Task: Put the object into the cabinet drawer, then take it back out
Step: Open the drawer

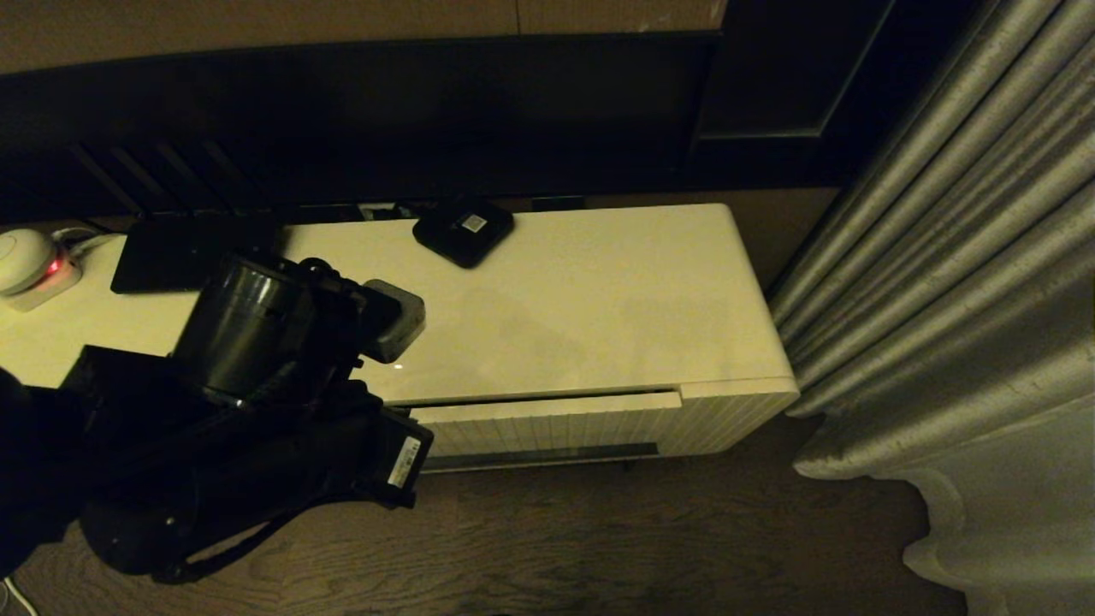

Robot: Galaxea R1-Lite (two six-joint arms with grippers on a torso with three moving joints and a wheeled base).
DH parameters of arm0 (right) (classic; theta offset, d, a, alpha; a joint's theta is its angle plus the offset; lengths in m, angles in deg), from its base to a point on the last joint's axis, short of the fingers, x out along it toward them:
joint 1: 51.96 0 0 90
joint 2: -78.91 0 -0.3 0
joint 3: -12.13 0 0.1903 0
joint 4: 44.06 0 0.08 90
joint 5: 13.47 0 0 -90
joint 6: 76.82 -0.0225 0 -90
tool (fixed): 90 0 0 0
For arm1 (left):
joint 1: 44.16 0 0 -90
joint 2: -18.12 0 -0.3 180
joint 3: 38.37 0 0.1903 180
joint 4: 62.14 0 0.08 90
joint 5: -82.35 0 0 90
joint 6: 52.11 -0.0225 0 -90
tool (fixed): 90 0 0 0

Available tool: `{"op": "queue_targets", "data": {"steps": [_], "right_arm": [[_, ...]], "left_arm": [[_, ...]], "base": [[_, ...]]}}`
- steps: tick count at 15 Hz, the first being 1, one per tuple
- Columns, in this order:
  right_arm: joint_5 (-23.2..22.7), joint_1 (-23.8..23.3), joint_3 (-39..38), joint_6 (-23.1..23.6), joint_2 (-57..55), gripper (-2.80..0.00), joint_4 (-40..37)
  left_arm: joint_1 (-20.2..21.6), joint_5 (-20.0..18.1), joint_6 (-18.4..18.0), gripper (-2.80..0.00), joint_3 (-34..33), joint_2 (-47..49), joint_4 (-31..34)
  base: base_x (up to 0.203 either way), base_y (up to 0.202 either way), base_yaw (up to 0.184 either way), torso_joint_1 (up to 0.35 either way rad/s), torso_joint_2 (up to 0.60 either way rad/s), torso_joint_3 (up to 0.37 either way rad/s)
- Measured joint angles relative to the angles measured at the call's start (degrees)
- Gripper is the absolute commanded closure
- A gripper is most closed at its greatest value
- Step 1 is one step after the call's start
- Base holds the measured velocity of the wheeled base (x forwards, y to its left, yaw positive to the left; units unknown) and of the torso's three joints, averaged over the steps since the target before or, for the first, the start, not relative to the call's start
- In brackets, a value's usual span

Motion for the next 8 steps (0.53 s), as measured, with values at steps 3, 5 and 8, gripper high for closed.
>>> {"op": "queue_targets", "data": {"steps": [3, 5, 8], "right_arm": [[0.00, 0.00, 0.00, -0.01, 0.00, 0.00, 0.01], [0.00, 0.00, 0.00, -0.02, 0.00, 0.00, 0.01], [-0.02, 0.00, 0.00, -0.03, 0.00, 0.00, 0.01]], "left_arm": [[0.28, 0.30, 10.00, 0.00, 1.61, 3.45, 2.25], [0.38, 0.64, 15.79, 0.00, 2.18, 5.68, 2.71], [0.89, 3.78, 19.47, 0.00, 2.10, 8.40, 1.75]], "base": [[0.000, 0.000, 0.000, 0.000, 0.00, 0.000], [0.000, 0.000, 0.000, 0.000, 0.00, 0.000], [0.000, 0.000, 0.000, 0.000, 0.00, 0.000]]}}
